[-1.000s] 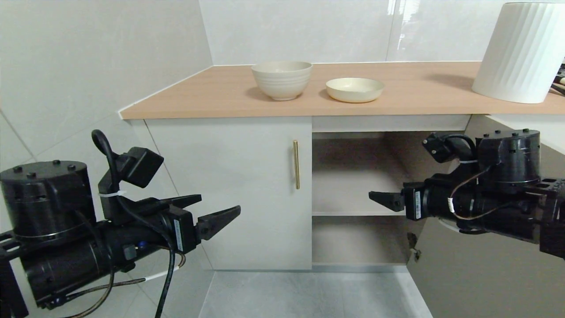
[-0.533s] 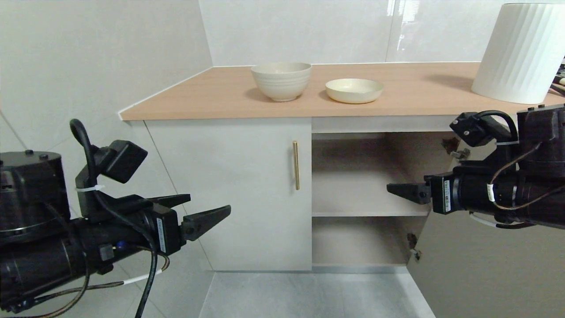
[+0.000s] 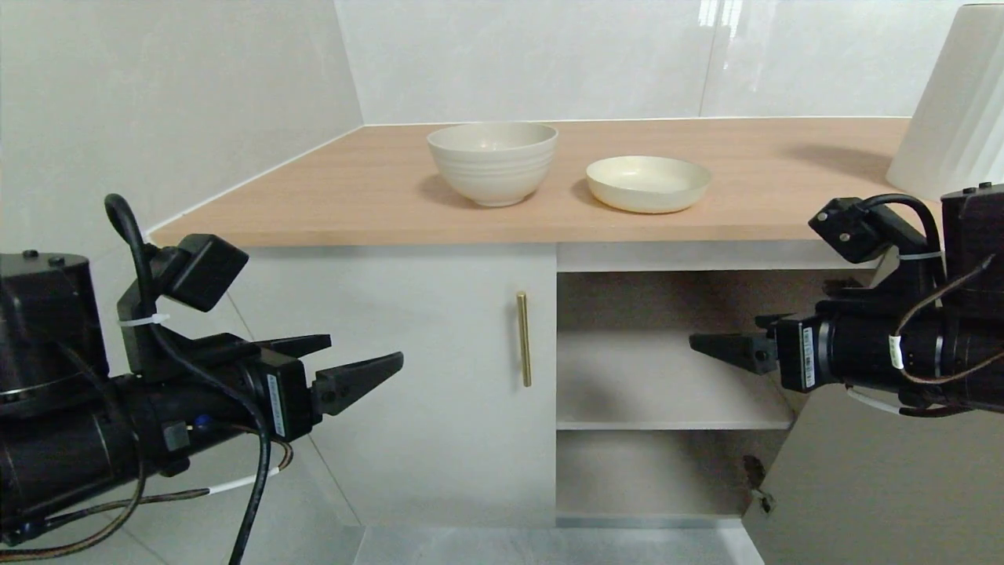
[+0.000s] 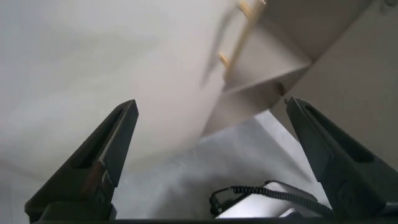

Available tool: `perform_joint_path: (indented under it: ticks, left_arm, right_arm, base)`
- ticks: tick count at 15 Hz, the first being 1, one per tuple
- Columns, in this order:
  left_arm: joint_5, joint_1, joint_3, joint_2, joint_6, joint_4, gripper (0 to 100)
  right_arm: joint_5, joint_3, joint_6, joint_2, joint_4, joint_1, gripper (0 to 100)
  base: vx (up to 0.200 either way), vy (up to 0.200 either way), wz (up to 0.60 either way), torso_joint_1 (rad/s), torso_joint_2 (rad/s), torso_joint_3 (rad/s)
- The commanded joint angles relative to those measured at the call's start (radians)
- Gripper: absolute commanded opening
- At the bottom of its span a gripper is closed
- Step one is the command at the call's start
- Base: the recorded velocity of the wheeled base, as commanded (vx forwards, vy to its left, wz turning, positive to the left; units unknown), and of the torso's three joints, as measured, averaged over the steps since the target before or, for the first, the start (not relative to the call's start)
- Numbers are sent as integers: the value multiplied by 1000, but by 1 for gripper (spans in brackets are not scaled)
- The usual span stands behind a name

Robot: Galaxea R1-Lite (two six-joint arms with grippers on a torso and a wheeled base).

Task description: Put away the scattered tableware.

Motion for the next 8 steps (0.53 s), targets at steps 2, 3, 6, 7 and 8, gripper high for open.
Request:
perform_joint_path:
  ticks: [2,3,6,7,8]
  left_arm:
    - [3,0,1,22,-1,-3,100]
    - [3,0,1,23,1,-3,100]
    - [3,0,-1,20,-1,-5,100]
    - [3,0,-1,20,-1,-5,100]
    - [3,0,-1,22,-1,-6,100]
  right_arm:
    - [-1,13,-3,-17,-3,1,100]
    - [-1,19,-5,-24,-5,1,100]
    - [-1,19,-11,-31,-5,1,100]
    - [3,25,-26,-44,-3,5,100]
    - [3,34,-51,-62,-5,12,100]
  base:
    - [0,0,0,0,0,0]
    - [0,0,0,0,0,0]
    - [0,0,0,0,0,0]
    - [0,0,0,0,0,0]
    - [0,0,0,0,0,0]
